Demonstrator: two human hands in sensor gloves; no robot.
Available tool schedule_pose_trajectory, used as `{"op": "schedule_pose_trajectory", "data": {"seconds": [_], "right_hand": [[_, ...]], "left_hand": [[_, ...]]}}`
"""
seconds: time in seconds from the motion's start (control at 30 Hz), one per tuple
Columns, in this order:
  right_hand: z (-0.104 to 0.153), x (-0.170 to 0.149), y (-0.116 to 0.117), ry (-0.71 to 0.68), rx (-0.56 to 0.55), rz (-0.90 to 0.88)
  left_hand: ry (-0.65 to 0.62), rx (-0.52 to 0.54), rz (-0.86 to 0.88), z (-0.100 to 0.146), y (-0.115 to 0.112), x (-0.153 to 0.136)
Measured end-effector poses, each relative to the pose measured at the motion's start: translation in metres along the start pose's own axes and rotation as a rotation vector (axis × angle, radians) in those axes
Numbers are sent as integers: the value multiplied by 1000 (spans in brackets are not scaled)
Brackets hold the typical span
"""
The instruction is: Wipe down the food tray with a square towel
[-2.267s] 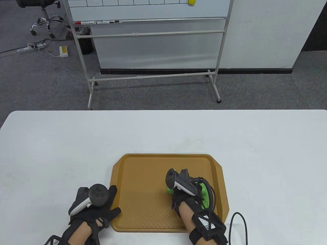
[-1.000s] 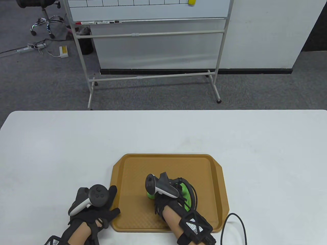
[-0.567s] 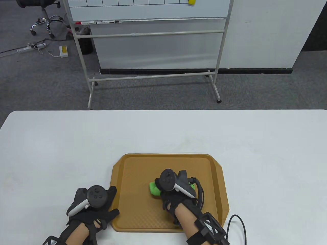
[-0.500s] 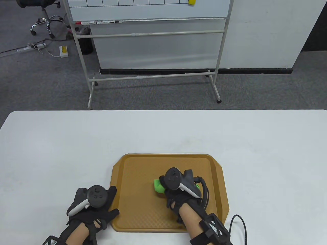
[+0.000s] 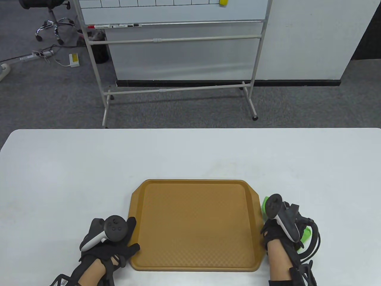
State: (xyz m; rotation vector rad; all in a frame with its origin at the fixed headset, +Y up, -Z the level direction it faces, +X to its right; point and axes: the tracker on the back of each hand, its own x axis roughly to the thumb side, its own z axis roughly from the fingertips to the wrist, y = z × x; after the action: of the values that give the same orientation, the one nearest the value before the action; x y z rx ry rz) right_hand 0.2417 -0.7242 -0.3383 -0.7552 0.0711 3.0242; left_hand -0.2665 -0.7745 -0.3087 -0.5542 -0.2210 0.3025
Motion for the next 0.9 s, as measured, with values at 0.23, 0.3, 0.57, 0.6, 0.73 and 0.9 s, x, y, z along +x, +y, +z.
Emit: {"op": "schedule_pose_trajectory", "data": {"seconds": [0.23, 0.3, 0.57, 0.6, 0.73, 0.9], "right_hand": [[-20, -26, 56, 136, 388, -201], [-21, -28, 56, 141, 365, -259], [-18, -37, 35, 81, 374, -338], [-12, -39, 23, 56, 340, -359], [11, -39, -14, -58, 199, -479], [41, 0, -41, -335, 77, -607]], "left_hand": [[6, 2, -3, 0, -1, 0], [-4, -2, 15, 0, 0, -2], [-2, 27, 51, 1, 5, -4], [0, 41, 82, 2, 7, -4], [-36, 177, 96, 8, 16, 2], [-275, 391, 77, 24, 24, 30]]}}
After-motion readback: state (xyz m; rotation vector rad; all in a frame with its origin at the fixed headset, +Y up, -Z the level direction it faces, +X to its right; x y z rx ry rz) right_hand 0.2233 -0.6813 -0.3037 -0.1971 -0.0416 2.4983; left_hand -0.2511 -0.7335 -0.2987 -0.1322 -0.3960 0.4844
